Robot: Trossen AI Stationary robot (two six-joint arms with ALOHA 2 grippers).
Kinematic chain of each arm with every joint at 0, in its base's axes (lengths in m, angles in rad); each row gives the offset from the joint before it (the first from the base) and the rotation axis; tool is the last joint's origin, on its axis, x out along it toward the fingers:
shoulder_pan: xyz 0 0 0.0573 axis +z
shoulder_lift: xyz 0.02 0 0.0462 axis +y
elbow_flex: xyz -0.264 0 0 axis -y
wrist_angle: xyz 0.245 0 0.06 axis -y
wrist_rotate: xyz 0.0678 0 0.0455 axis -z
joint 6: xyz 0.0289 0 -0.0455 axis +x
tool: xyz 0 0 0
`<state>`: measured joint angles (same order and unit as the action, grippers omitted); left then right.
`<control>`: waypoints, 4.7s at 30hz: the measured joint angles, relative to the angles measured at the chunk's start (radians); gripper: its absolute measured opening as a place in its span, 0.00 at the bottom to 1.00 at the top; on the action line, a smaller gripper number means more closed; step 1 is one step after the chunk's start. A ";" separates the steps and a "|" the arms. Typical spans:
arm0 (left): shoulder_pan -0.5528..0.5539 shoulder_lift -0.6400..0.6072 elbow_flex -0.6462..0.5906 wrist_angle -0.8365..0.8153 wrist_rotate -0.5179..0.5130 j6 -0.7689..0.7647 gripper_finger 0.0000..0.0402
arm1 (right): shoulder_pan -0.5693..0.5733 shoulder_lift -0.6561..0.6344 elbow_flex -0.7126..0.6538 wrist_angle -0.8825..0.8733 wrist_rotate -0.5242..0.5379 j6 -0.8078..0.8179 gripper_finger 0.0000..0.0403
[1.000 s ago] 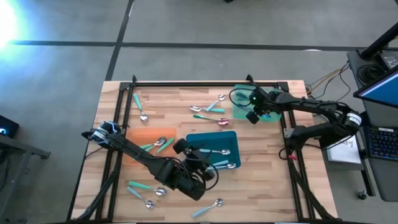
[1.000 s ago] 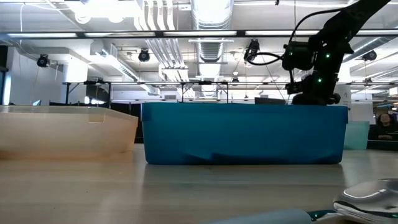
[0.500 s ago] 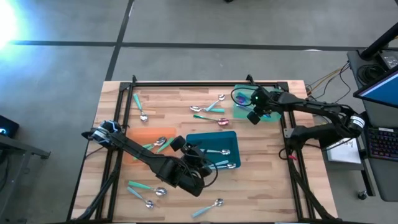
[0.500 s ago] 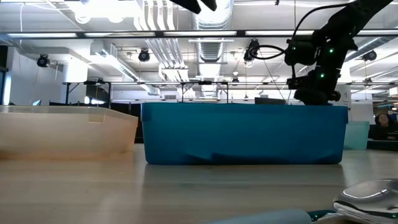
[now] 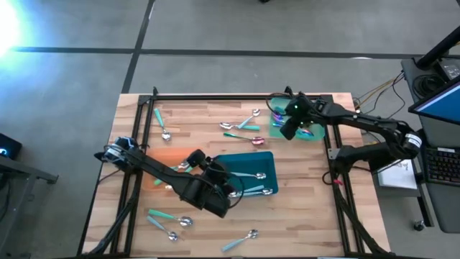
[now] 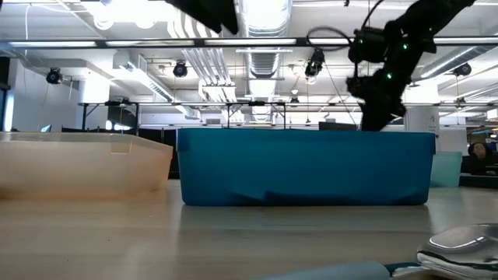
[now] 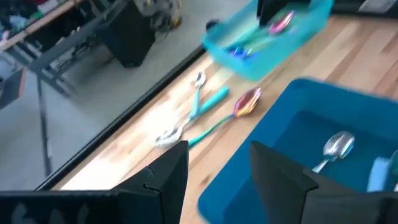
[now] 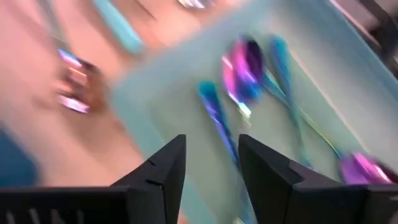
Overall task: Sort silverware by color (type)
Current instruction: Put the light green spoon into the orange bin
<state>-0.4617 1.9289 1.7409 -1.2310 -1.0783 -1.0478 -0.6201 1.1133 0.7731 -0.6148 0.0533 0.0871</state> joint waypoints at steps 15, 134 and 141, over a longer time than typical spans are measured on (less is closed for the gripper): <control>0.001 0.000 0.000 -0.233 0.380 0.055 0.38 | 0.148 0.027 0.039 0.164 -0.116 0.051 0.34; 0.282 -0.214 -0.888 2.311 -0.063 1.099 0.44 | 0.322 0.332 0.429 0.358 -0.474 -0.149 0.16; 0.286 -0.216 -0.888 2.323 -0.058 1.082 0.25 | 0.321 0.332 0.428 0.443 -0.468 -0.156 0.16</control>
<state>-0.1757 1.7133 0.8530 1.0924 -1.1358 0.0343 -0.2989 1.4456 1.2015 -0.1720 -0.4145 -0.0684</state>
